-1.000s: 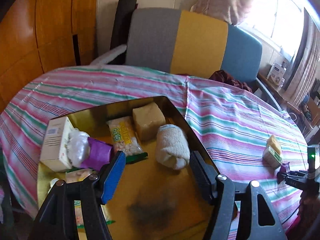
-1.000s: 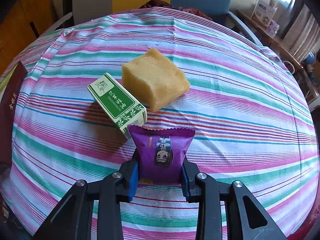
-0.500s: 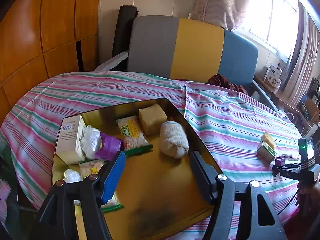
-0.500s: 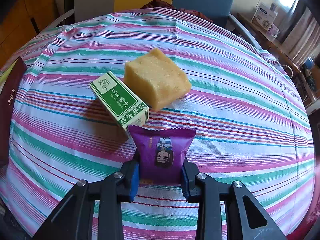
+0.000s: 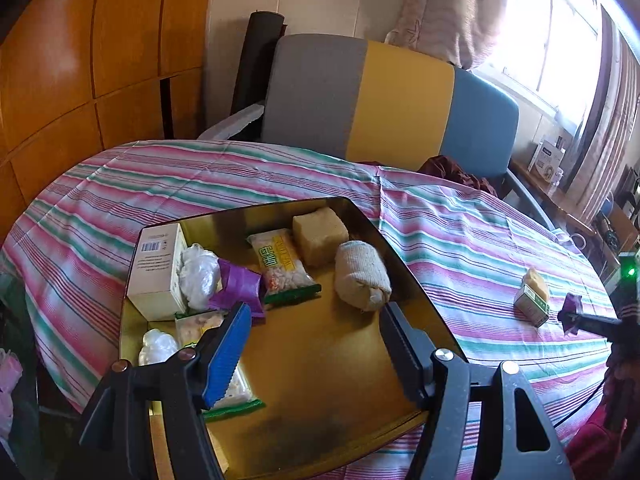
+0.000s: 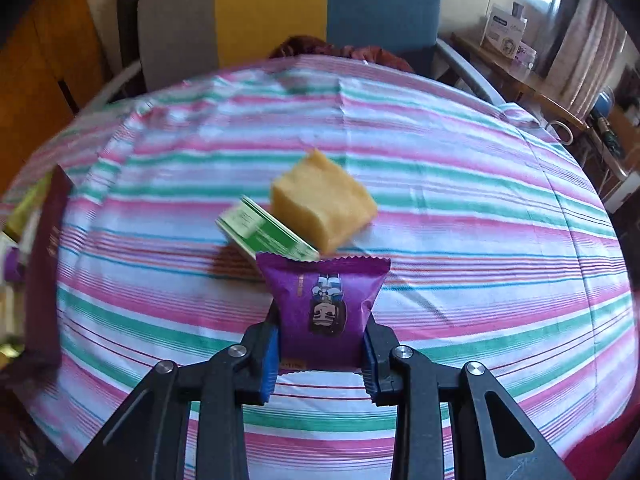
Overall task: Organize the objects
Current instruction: 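Carry the purple pack into the gold tray and open the right gripper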
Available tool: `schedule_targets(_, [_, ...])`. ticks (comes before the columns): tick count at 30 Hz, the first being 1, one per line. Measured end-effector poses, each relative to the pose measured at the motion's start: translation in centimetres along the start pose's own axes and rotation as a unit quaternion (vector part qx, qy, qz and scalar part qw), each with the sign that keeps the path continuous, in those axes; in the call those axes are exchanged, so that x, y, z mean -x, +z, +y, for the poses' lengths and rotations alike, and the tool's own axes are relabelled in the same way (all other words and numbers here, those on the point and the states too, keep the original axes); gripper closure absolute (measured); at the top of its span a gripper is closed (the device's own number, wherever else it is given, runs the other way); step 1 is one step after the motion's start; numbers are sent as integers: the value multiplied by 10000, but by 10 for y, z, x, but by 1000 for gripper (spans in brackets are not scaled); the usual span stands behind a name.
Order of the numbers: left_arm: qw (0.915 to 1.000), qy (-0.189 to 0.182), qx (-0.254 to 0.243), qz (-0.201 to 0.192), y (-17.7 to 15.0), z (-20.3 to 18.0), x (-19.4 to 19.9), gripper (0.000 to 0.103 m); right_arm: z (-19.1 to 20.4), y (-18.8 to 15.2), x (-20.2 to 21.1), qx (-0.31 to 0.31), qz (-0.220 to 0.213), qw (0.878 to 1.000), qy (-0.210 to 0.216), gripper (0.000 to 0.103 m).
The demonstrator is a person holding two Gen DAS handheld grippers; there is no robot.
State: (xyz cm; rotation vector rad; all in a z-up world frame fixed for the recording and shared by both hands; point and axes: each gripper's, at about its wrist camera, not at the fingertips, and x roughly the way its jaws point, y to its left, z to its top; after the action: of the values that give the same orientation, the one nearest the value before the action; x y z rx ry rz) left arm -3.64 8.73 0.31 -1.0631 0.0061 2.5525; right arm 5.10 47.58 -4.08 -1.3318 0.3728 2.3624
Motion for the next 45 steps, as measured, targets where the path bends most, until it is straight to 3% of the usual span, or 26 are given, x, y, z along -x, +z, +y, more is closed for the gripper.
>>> schedule_targets(7, [9994,5,336,-104,3,30,16,36,99,25,27,572,-333,9922,1058,69])
schedule_targets(15, [9929,415,1098,-163,-1,93,31,37,254,19,34,1757,-225,9589,2215,69])
schedule_targets(21, [9867,670,1455,-294,-4,128,40,37,343,3,-2,2415,328,9388,2433,69])
schedule_targets(24, [9853,723,1518,-293,-5,135,38,37,380,-8,-27,2725,521,9368,2130,69])
schedule_targets(27, [9853,736,1528,-198,-7,137,34,37,399,-16,-49,2772,879,9333,2106,65])
schedule_targets(31, [9857,687,1537,-83,-9,136,27,37,402,-19,-49,2675,848,9317,2308,58])
schedule_targets(38, [9904,667,1213,-22,-9,116,27,37,378,-14,-26,2397,564,9382,2432,51])
schedule_targets(45, [9961,487,733,-37,-5,81,30,37,323,1,11,1942,13,9512,2398,41])
